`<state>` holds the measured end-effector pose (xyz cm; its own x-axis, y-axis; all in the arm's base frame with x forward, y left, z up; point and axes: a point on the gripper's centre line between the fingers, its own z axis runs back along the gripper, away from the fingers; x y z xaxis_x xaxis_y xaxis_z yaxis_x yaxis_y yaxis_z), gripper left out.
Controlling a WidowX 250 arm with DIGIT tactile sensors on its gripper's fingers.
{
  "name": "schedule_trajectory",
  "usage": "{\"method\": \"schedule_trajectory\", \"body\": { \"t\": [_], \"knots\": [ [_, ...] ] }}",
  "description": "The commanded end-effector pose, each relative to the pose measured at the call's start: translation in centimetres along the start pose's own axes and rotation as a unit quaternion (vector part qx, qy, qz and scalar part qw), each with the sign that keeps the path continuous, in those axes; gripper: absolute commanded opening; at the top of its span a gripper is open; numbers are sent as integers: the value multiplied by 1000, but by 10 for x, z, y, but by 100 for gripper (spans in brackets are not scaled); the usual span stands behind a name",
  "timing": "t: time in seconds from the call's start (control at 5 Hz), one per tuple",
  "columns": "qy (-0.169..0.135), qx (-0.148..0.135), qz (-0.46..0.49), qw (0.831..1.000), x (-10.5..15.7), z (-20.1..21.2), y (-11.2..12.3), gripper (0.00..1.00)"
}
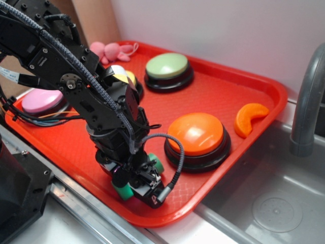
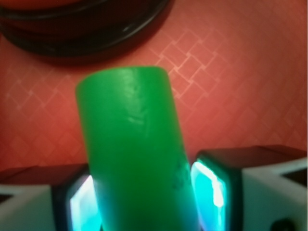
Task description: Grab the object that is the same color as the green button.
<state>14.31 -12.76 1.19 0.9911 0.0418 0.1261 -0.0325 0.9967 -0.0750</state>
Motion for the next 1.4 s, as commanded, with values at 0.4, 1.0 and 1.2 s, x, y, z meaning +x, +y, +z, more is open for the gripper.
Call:
{"method": "schedule_trajectory", "body": {
  "t": [0.4,1.0,1.2],
  "knots": [
    [-48,-3,15,999,42,133,51,0],
    [-38,-15,53,998,58,173,114,0],
    [-33,-20,74,996,56,179,127,0]
  ]
}}
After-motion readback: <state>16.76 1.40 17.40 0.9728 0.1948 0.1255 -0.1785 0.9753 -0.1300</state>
